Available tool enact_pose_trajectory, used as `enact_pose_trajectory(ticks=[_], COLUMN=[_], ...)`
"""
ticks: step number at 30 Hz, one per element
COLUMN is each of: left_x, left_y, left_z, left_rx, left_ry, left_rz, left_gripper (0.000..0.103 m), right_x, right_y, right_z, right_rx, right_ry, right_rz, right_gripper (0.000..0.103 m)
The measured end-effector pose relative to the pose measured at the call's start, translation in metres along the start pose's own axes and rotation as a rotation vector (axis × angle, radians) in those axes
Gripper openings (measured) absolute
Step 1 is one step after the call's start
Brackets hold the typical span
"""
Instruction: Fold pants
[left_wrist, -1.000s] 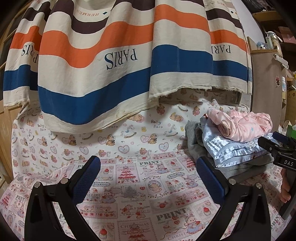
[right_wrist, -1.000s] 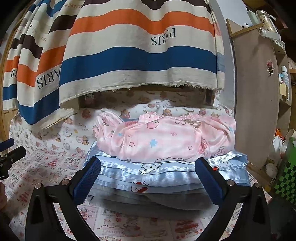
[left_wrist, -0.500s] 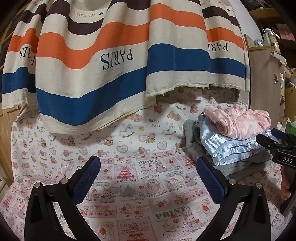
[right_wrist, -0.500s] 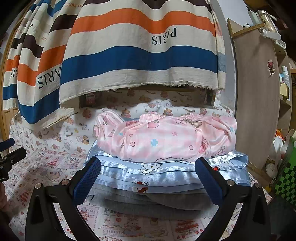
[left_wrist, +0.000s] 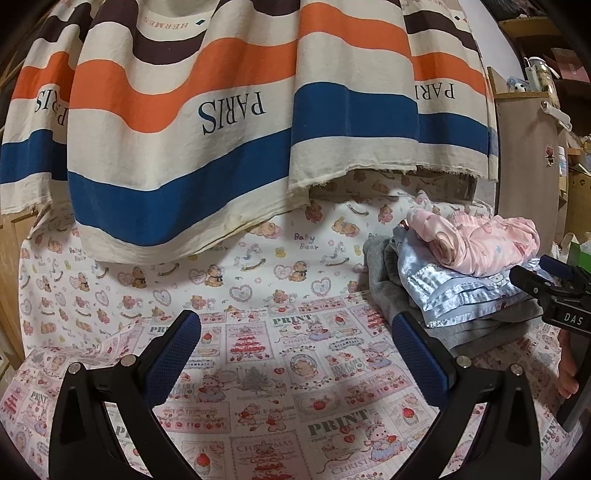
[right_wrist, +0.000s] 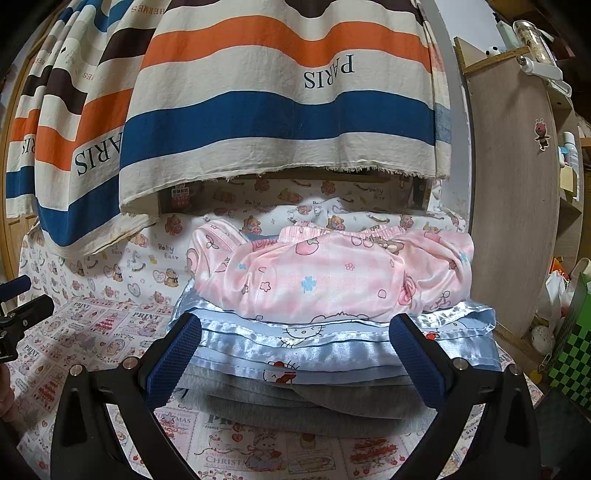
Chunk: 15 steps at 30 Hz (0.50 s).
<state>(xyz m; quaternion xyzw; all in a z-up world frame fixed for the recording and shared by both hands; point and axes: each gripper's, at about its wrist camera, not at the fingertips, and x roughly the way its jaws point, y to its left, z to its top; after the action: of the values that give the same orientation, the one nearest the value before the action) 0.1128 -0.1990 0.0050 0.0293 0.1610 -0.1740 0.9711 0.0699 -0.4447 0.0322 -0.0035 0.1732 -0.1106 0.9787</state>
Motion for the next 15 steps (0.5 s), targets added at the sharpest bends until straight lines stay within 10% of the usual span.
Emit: enact_pose_trajectory(ticks=[15], left_x=[-0.0010], left_y=[0.0011], left_z=[-0.0002], left_rx=[-0.002], left_ry=[-0.004], left_rz=[0.001], left_gripper=[0.102], right_x=[-0.0003], right_y=[0.0004], right_z=[-0.0001], right_rx=[-0.002], right_ry=[-0.001], right_rz=[0.001], right_gripper=[0.102])
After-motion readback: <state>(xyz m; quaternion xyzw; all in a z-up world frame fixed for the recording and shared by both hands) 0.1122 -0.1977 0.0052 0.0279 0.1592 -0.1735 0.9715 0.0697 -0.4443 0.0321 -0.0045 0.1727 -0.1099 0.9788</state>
